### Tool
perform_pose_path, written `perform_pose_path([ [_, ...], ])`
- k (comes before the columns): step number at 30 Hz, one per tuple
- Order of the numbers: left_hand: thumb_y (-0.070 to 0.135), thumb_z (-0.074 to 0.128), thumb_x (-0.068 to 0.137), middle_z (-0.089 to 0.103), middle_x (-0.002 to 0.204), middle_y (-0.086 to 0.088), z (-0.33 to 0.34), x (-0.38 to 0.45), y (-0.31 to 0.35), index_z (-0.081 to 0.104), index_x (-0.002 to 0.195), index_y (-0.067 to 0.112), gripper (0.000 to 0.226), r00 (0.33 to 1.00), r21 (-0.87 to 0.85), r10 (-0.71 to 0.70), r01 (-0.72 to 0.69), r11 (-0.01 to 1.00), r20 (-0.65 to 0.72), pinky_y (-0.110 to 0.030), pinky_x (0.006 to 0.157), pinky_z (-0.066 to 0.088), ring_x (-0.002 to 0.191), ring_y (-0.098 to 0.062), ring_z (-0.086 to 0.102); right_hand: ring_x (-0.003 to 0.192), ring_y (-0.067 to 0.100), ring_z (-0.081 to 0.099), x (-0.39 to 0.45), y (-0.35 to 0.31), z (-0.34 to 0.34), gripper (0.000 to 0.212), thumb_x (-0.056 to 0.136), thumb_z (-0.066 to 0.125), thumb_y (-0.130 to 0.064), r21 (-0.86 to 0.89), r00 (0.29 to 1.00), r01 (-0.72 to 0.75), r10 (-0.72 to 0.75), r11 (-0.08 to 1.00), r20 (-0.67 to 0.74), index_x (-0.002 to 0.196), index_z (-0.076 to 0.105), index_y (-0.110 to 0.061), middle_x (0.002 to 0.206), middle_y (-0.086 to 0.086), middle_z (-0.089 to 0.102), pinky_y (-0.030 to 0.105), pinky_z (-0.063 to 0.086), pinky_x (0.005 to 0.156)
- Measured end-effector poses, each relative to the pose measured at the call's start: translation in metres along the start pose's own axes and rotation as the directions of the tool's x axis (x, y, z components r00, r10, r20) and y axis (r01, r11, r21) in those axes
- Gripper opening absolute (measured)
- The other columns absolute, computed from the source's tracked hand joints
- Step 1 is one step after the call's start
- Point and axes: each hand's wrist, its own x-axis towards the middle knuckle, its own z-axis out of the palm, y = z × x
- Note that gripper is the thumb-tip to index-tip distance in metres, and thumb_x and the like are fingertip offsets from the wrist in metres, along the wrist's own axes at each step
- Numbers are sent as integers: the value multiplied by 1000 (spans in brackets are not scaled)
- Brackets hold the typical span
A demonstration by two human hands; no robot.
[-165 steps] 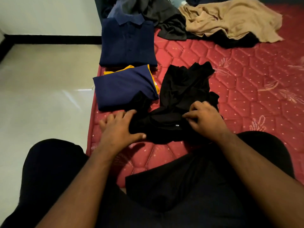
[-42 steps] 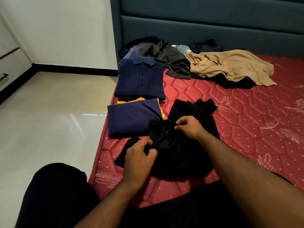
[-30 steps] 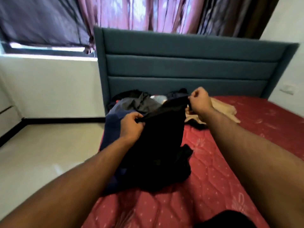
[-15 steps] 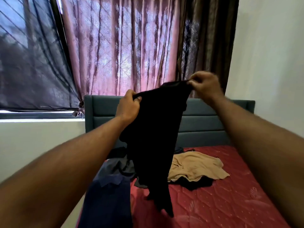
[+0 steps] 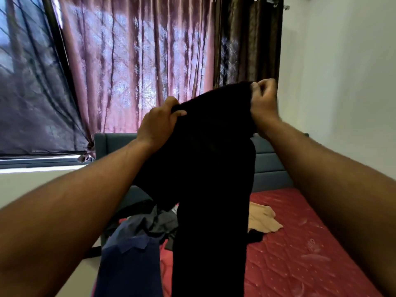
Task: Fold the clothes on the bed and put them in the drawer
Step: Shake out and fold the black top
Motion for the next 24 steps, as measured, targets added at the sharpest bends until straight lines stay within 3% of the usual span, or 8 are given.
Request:
perform_pose_path([
  [2,37,56,97,65,104,-16,-1,-8,3,55,110,18,24,967,62,38,-55,997,251,-35,75,43,91,-32,61,81,17,51,-5,-10,-8,14,98,51,-26,-271,974,121,-62,955,216,99,50,-12,88,4,55,28,38,73],
  [3,37,56,96,64,101,-13,-2,-9,1,55,109,19,23,957,49,39,-56,997,289,-34,75,43,89,-30,61,83,19,51,-2,-14,-9,16,98,51,-25,-298,974,151,-90,943,208,101,52,-10,91,6,55,27,37,72],
  [7,41,50,99,58,91,-7,-8,-5,-1,51,103,21,21,996,-49,-42,46,998,75,-35,72,41,81,-28,55,87,19,51,3,-15,-18,14,98,50,-28,-326,980,74,-8,943,201,99,52,-14,94,6,55,28,37,72],
  [12,32,43,103,56,95,-10,16,-9,16,46,97,13,19,948,-234,-316,317,919,43,-33,74,35,89,-29,52,78,15,50,1,-5,-12,15,98,51,-26,-193,968,-50,95,980,232,101,53,-12,87,4,54,30,42,67],
  [14,31,39,104,57,97,-13,28,-13,23,45,100,12,20,932,-293,-363,348,891,3,-37,76,39,92,-33,55,76,13,49,1,-5,-9,10,99,51,-24,-74,968,-84,99,994,230,100,52,-15,84,2,53,28,42,64],
  [18,31,35,105,61,92,-18,24,-19,23,40,104,11,20,986,-109,-154,146,983,-71,-39,68,38,76,-32,54,82,21,61,-3,-5,-14,27,96,59,-29,98,918,-225,177,969,354,107,61,-5,89,10,64,35,54,73],
  [21,36,35,105,66,95,-22,14,-16,20,41,112,7,31,995,112,43,-34,993,-86,-38,67,35,79,-40,61,72,20,66,-12,-5,-26,40,80,75,-34,68,832,-274,201,959,517,103,64,-3,83,11,67,32,56,68],
  [24,44,35,102,68,93,-19,5,-11,11,44,113,8,38,984,255,154,-128,958,-85,-39,66,37,80,-40,64,64,13,67,-15,-2,-31,22,78,77,-18,69,760,-293,189,953,622,92,61,-9,71,0,69,25,55,57],
])
